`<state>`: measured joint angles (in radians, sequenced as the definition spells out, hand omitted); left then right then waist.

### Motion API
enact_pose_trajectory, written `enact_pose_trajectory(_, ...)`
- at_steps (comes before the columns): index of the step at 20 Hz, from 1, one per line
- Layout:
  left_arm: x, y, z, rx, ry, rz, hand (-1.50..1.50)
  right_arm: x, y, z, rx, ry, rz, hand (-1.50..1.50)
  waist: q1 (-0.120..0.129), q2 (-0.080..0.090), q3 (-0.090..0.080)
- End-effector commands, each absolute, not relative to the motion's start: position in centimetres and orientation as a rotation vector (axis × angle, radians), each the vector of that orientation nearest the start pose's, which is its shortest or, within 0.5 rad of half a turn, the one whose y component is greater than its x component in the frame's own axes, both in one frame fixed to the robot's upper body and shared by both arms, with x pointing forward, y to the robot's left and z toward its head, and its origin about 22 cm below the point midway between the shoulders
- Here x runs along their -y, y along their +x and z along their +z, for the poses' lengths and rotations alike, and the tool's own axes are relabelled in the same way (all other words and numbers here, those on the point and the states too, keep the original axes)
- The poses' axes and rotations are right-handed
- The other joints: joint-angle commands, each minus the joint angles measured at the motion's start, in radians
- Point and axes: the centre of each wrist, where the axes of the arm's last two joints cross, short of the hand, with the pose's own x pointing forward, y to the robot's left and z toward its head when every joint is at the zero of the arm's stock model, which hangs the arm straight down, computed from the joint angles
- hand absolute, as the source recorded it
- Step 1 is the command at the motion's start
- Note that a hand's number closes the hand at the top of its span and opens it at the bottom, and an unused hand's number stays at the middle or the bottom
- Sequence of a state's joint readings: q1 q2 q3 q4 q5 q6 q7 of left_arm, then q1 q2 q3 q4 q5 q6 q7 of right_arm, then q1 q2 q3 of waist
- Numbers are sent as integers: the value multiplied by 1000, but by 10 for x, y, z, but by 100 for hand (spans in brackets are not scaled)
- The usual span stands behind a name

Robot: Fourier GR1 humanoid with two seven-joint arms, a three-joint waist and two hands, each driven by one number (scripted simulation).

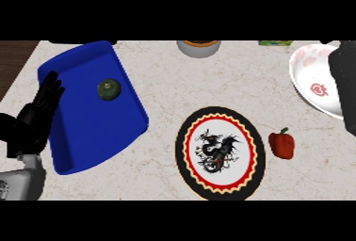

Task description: Pick the lemon from the plate and place it in the bowl

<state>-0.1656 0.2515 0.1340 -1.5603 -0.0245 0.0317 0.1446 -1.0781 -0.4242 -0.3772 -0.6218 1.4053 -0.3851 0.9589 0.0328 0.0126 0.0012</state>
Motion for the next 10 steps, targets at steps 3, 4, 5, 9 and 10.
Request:
enact_pose_trajectory(3,-302,286,66,1598,294,-105,0,356,441,160,797,-1649,-187,150,0,3,0)
enact_pose_trajectory(4,-299,276,60,1595,296,-96,0,365,435,148,790,-1652,-172,150,-1,0,0)
enact_pose_trajectory(5,-281,293,73,1604,297,-95,0,363,440,152,789,-1632,-161,150,2,4,1)
enact_pose_trajectory(9,-300,279,68,1592,301,-98,0,393,426,132,443,-1529,-23,150,9,0,-1)
enact_pose_trajectory(10,-290,282,65,1599,290,-99,0,397,423,125,449,-1488,-105,150,5,4,1)
